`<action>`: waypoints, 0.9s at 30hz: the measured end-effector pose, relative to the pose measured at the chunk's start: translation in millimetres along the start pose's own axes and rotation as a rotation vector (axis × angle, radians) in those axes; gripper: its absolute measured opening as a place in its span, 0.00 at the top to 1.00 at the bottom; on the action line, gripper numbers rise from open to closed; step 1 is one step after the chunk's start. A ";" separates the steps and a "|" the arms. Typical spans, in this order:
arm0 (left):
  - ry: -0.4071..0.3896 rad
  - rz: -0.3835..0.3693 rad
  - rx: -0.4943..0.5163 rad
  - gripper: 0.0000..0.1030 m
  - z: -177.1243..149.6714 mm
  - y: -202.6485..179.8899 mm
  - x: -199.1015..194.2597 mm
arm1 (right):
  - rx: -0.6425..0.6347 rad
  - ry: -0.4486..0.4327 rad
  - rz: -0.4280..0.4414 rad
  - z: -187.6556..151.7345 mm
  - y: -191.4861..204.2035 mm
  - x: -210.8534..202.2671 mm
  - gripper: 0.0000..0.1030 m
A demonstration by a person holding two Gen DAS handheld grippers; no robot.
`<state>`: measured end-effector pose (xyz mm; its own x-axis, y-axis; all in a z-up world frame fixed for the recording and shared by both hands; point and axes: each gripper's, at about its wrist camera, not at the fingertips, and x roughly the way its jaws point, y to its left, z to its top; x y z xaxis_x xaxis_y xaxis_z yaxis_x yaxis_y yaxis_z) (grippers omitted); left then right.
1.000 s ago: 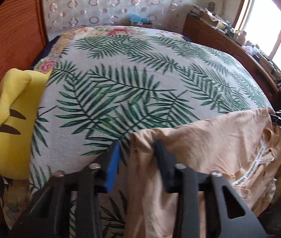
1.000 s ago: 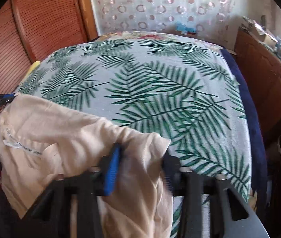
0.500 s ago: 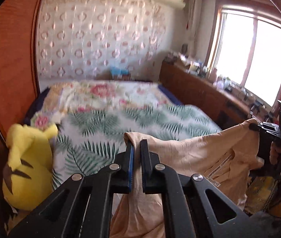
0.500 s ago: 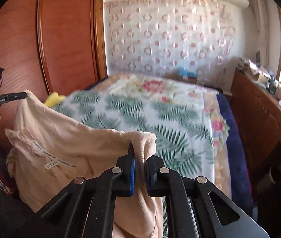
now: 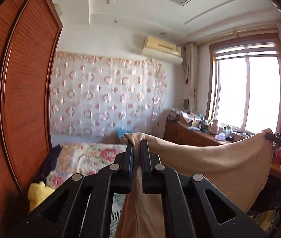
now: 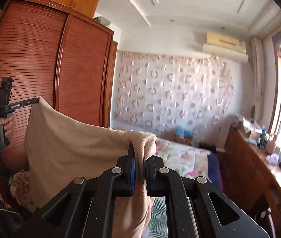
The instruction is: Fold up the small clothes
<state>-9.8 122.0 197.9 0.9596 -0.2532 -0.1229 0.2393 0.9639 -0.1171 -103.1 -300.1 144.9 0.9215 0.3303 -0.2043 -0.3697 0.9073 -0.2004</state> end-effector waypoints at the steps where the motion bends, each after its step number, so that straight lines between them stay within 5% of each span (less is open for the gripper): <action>1: -0.016 0.002 0.010 0.93 6.7 -1.7 -2.7 | -0.015 -0.013 -0.005 7.7 2.1 -4.2 0.93; 6: -0.069 0.024 0.036 0.93 28.0 -1.2 -9.2 | -0.070 -0.087 -0.031 43.4 10.6 -25.5 0.93; 11: -0.089 0.082 0.069 0.93 32.3 7.8 1.7 | -0.062 -0.115 -0.031 50.2 7.6 -5.1 0.93; 20: 0.030 0.136 0.061 0.93 -5.2 32.7 84.5 | -0.044 0.023 -0.096 29.4 -2.6 76.9 0.93; 27: 0.131 0.202 0.080 0.93 -66.6 44.1 176.4 | -0.040 0.210 -0.090 -4.0 -15.2 188.7 0.93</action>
<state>160.1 114.3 105.5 0.9630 -0.0588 -0.2631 0.0611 0.9981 0.0009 75.9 -252.6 105.6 0.9074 0.1834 -0.3782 -0.2954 0.9183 -0.2637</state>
